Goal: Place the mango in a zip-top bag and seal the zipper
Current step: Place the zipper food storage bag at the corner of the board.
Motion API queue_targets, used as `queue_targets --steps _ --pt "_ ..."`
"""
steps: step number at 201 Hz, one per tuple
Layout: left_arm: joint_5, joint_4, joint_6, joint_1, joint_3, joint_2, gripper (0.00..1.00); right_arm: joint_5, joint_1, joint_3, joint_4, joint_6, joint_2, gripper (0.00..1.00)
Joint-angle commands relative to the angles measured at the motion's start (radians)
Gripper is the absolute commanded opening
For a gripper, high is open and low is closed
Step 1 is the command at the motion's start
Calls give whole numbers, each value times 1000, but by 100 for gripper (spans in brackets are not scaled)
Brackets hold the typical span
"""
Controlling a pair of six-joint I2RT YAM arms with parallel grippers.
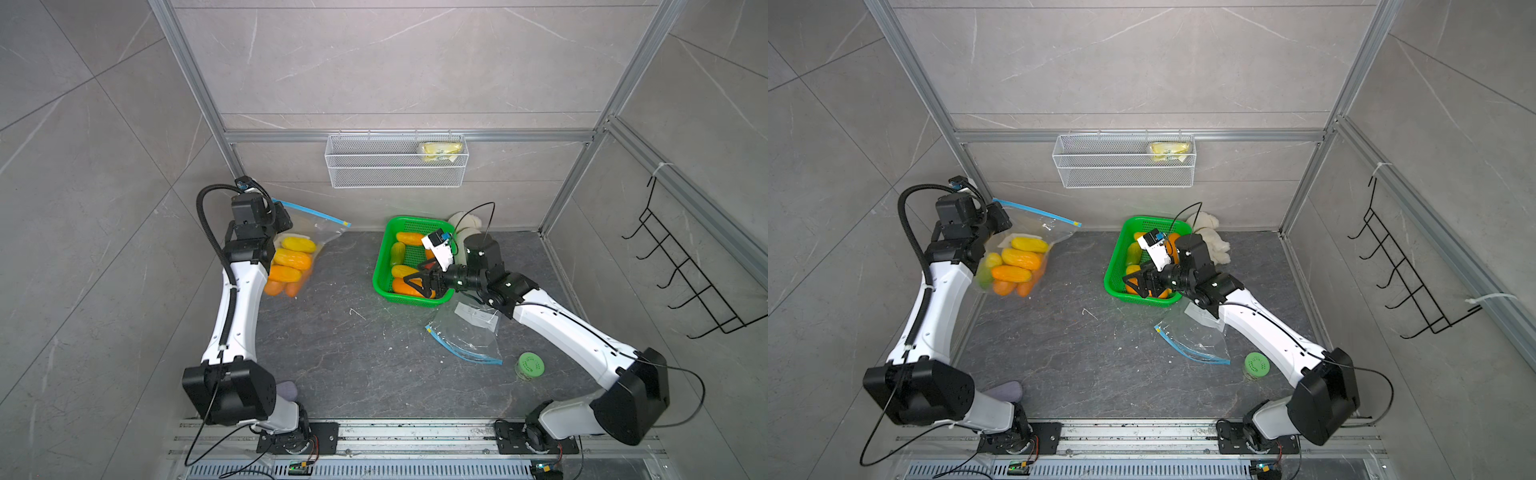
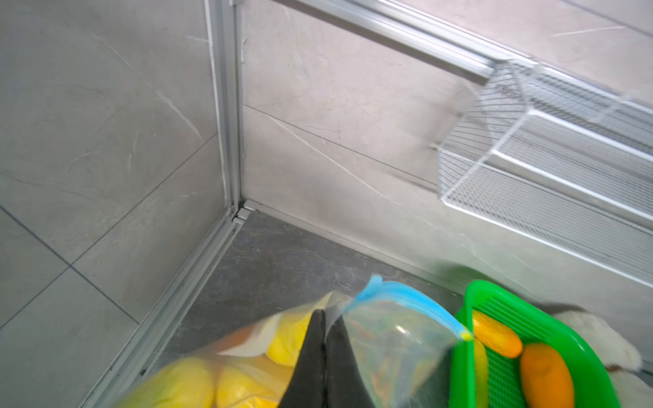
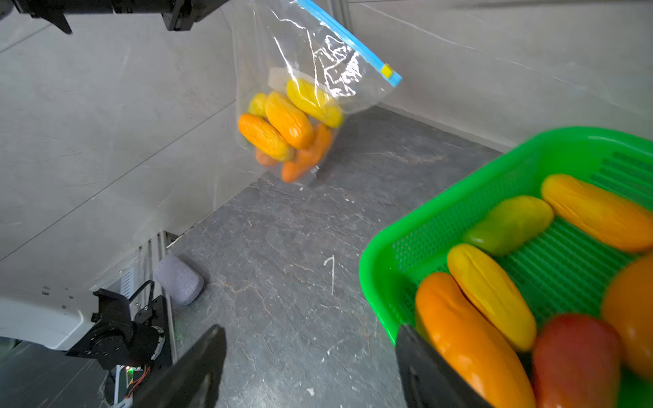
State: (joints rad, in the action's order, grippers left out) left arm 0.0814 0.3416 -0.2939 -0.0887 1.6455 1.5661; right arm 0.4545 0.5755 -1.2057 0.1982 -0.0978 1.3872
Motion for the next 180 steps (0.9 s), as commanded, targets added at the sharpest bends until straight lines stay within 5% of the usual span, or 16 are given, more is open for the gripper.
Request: queue_targets --steps 1,55,102,162,180 --pt "18 43 -51 -2 106 125 0 -206 0 92 133 -13 -83 84" --pt "-72 39 -110 7 243 224 0 -451 70 221 367 -6 -231 86" --pt "-74 62 -130 7 308 215 0 -793 244 214 572 240 -170 86" --pt "-86 -4 -163 18 166 204 0 -663 300 367 481 435 -213 89" --pt "-48 28 -149 16 168 248 12 -709 324 371 511 466 -174 91"
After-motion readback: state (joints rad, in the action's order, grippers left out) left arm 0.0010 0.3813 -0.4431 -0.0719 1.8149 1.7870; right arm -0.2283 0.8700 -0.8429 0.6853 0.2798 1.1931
